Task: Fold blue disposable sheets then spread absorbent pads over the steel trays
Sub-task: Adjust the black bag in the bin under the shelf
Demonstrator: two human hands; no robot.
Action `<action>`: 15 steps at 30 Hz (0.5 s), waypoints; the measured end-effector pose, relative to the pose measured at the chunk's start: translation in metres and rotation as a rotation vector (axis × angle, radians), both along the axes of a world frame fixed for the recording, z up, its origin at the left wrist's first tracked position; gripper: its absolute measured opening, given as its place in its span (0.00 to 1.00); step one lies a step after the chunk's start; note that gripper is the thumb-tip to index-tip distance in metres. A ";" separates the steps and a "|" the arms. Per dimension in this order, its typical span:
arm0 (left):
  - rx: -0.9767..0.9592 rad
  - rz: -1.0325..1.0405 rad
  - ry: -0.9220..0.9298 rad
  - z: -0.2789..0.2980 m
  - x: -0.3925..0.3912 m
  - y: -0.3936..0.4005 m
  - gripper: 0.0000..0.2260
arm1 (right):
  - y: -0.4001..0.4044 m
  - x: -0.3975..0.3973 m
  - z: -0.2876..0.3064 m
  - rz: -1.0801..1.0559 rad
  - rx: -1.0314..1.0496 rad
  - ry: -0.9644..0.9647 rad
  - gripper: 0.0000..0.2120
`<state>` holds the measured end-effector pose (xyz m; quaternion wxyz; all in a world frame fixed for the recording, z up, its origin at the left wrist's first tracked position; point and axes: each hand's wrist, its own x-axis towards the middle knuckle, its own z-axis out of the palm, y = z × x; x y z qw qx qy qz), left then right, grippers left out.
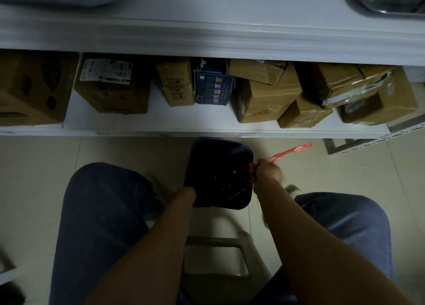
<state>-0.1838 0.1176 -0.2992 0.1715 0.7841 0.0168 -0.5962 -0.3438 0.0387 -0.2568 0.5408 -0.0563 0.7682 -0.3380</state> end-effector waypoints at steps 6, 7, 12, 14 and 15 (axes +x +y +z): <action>-0.041 0.058 -0.071 -0.002 0.001 -0.004 0.14 | 0.002 -0.006 -0.002 0.003 -0.001 0.029 0.11; -0.092 0.051 -0.097 0.001 0.001 -0.007 0.12 | 0.002 -0.007 -0.002 -0.004 -0.004 0.026 0.12; -0.354 0.054 -0.183 0.021 -0.002 -0.014 0.03 | 0.008 -0.010 -0.001 0.183 0.001 -0.030 0.10; -0.421 0.041 -0.177 0.028 -0.002 -0.019 0.04 | 0.012 -0.004 0.001 0.254 0.032 -0.025 0.10; -0.453 0.036 -0.166 0.031 -0.003 -0.021 0.04 | 0.013 0.001 0.004 0.265 0.061 -0.047 0.09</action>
